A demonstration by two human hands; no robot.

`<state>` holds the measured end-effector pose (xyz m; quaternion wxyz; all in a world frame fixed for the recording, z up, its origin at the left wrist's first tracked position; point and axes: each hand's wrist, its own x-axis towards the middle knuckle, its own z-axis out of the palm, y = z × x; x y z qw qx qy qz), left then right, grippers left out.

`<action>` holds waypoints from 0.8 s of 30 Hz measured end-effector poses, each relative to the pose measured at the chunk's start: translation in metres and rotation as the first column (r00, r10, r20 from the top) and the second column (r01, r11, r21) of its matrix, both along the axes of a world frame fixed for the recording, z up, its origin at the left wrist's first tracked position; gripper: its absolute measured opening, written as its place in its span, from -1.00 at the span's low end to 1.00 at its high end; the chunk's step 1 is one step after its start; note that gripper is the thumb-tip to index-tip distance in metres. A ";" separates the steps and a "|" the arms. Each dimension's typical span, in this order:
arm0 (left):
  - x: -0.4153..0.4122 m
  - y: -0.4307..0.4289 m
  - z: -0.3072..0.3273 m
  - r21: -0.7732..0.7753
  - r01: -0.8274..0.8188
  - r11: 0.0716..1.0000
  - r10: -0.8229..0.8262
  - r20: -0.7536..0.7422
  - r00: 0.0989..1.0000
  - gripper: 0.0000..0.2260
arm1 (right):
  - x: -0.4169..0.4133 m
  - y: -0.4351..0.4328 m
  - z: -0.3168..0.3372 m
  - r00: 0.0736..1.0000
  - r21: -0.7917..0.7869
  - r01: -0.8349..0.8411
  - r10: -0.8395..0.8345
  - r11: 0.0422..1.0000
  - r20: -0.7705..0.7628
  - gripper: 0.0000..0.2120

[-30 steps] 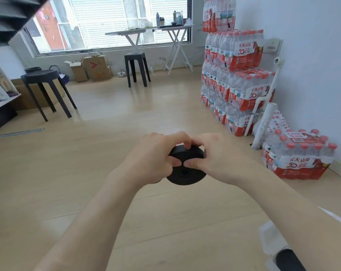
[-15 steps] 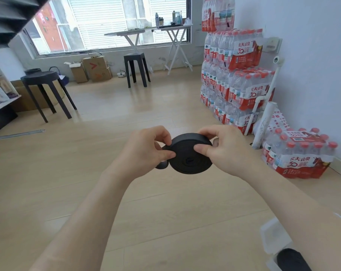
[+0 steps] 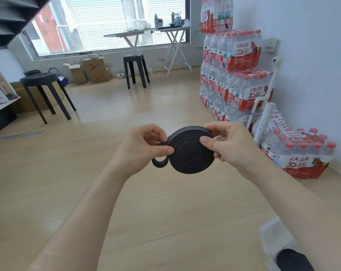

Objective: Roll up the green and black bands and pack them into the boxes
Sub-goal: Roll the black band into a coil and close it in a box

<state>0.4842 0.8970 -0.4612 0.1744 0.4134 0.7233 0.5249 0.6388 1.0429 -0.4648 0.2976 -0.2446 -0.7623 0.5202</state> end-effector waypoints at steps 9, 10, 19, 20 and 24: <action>0.010 0.006 -0.005 0.259 -0.084 0.962 0.020 0.241 0.970 -0.95 | 0.000 0.009 -0.003 0.988 -0.208 0.009 -0.040 0.978 -0.146 -0.86; 0.010 0.007 -0.006 0.271 -0.086 0.959 0.015 0.255 0.967 -0.90 | 0.000 0.009 -0.004 0.986 -0.227 0.004 -0.041 0.974 -0.161 -0.88; 0.010 0.009 -0.008 0.313 -0.067 0.947 -0.068 0.402 0.913 -0.93 | -0.002 0.013 -0.005 0.972 -0.335 -0.013 -0.066 0.942 -0.224 -0.83; 0.010 0.010 -0.008 0.306 -0.089 0.948 -0.037 0.385 0.922 -0.92 | -0.001 0.013 -0.005 0.971 -0.349 -0.012 -0.073 0.937 -0.229 -0.83; 0.016 0.013 -0.007 0.311 -0.174 0.934 0.078 0.297 0.952 -0.89 | -0.002 0.012 -0.005 0.962 -0.414 -0.030 -0.086 0.910 -0.259 -0.84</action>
